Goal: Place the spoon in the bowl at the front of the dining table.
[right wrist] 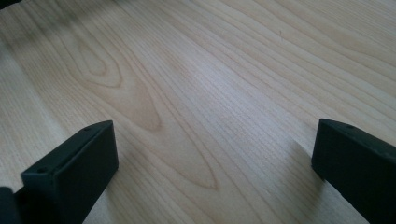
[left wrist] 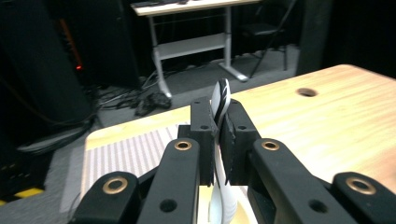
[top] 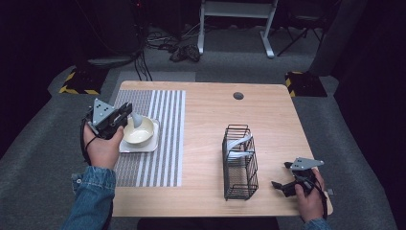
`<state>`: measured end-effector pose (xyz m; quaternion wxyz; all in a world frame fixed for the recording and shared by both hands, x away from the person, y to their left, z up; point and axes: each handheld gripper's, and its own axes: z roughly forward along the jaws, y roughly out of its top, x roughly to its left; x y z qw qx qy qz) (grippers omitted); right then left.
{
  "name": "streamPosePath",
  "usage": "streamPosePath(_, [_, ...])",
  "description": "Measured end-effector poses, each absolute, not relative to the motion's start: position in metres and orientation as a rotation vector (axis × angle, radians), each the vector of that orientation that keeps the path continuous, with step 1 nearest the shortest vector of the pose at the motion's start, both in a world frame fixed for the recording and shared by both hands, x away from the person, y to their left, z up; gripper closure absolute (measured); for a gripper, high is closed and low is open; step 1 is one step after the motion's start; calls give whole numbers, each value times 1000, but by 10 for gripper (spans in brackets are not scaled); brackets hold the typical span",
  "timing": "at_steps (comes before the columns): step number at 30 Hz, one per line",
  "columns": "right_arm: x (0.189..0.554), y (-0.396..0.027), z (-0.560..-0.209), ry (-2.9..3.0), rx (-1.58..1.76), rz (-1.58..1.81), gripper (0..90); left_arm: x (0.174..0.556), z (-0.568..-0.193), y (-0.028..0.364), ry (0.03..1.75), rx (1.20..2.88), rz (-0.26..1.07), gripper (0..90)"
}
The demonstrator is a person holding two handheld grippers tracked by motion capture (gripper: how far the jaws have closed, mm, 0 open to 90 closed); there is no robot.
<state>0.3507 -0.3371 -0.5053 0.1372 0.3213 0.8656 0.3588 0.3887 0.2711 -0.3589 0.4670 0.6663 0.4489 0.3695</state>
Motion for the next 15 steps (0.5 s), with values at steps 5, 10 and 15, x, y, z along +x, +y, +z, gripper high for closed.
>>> streamPosePath(5, [351, -337, -505, 2505, 930, 1038, 5, 399, -372, 275, 1127, 1661, 923, 847])
streamPosePath(10, [351, -337, -505, 2505, 930, 1038, 5, 408, -385, 279, 1156, 1682, 944, 848])
streamPosePath(15, [351, -337, -505, 2505, 930, 1038, 5, 413, -398, 282, 1180, 1677, 942, 848])
